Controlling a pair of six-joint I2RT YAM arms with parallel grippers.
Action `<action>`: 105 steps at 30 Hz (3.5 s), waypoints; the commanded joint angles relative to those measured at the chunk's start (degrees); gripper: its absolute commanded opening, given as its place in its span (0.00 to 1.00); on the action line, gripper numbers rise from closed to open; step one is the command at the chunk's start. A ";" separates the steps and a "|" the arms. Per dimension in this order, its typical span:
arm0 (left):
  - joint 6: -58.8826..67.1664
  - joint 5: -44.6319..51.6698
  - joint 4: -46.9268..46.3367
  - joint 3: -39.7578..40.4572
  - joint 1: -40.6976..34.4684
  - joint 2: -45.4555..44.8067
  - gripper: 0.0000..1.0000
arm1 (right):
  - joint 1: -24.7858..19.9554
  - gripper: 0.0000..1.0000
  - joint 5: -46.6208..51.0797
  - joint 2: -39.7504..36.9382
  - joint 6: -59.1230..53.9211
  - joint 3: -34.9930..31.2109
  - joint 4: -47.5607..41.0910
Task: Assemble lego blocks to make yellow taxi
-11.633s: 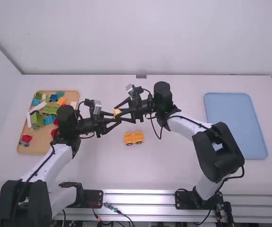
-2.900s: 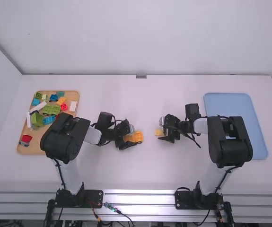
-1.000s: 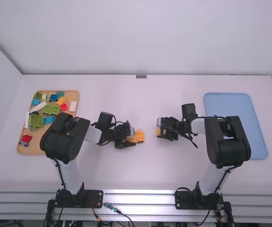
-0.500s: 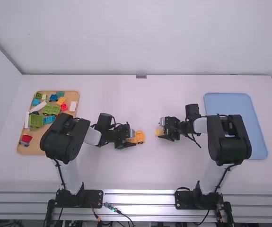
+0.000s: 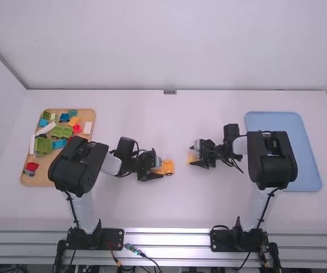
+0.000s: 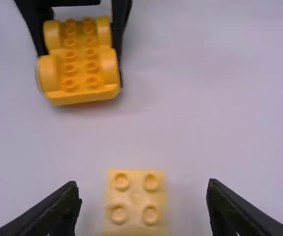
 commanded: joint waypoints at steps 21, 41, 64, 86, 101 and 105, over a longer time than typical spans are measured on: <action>2.75 -2.99 0.83 -0.52 0.24 0.86 0.35 | 0.46 0.68 -1.90 5.19 5.94 -0.57 3.03; 2.80 -3.06 -3.85 1.92 0.24 0.86 0.34 | 0.46 0.61 -2.95 5.58 2.27 1.44 -1.56; 6.86 -5.81 -9.90 2.99 0.22 0.86 0.22 | 0.46 0.59 -2.95 5.56 4.02 2.14 -0.60; 6.82 -5.97 -3.15 -0.52 0.20 0.86 0.21 | 0.48 0.41 -2.71 5.56 2.40 3.63 -4.84; 6.21 -5.95 -5.27 0.96 0.26 0.86 0.21 | 1.22 0.27 0.00 5.56 2.71 3.56 -4.77; 6.21 -5.95 -3.21 -0.17 0.24 0.86 0.20 | 1.22 0.23 0.04 5.56 2.73 3.56 -4.88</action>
